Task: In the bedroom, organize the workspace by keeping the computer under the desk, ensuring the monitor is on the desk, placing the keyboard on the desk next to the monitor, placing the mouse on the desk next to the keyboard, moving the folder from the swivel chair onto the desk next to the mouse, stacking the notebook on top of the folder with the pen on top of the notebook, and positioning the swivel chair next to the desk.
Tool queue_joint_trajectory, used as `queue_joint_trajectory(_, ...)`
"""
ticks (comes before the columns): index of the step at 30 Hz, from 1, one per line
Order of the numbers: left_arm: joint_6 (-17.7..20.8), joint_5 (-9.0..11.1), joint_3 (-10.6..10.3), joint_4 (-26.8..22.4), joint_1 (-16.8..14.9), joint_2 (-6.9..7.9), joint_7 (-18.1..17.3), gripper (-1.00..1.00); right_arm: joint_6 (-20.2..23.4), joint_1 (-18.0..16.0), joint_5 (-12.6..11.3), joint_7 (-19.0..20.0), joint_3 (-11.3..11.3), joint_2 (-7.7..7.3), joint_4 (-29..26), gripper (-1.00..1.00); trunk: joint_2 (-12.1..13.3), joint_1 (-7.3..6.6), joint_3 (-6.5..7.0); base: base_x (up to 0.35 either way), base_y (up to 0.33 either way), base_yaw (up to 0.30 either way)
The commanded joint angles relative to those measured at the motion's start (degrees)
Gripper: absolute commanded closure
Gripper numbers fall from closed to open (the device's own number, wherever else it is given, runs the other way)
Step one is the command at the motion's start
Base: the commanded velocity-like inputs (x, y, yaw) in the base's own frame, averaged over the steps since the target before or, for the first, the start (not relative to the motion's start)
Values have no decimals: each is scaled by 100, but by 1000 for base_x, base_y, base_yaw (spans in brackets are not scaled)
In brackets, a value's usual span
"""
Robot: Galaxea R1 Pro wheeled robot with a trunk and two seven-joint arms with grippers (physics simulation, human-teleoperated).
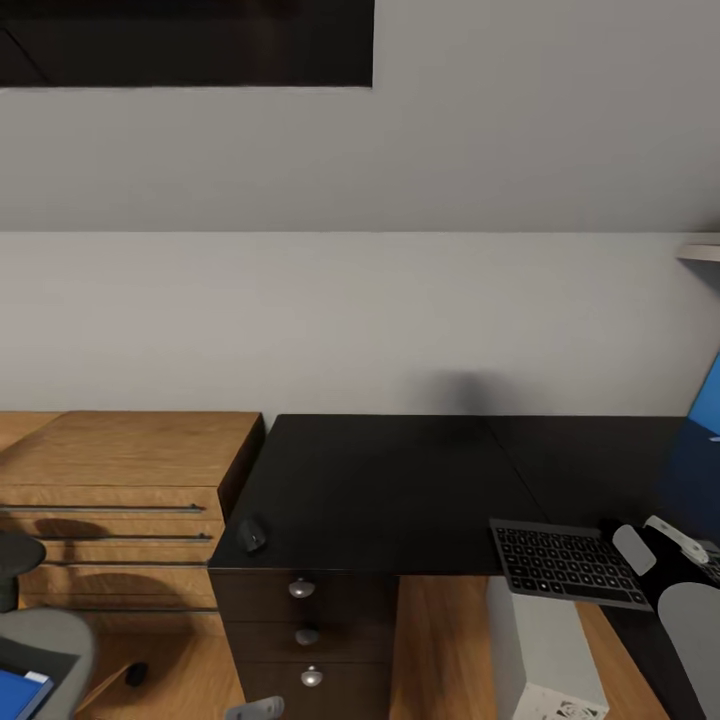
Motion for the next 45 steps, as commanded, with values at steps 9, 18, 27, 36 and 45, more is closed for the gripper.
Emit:
queue_joint_trajectory(9, 11, 49, -3, 26, -8, 30, 37, -100, 19, 2, -139, -15, -32, 4, 127, -100, -3, 0, 7, 0, 0, 89)
queue_joint_trajectory(18, 9, 49, -7, 34, -8, 35, 33, -100, 19, 2, -139, -15, -33, 4, 127, -100, -3, 0, 10, -68, 74, 14)
queue_joint_trajectory(27, 15, 50, -14, 43, -8, 35, 38, -100, 19, 2, -139, -7, -32, 4, 127, -100, -3, 0, 10, -51, 59, 0)
queue_joint_trajectory(36, 10, 50, -23, 43, -8, 35, 43, -100, 19, 2, -139, -6, -32, 13, 134, -100, -3, 0, 10, -5, 49, 0)
queue_joint_trajectory(45, 33, 50, -29, 52, -8, 25, 35, -100, 19, 2, -139, -6, -32, 13, 136, -100, -3, 0, 10, -21, 123, 0)
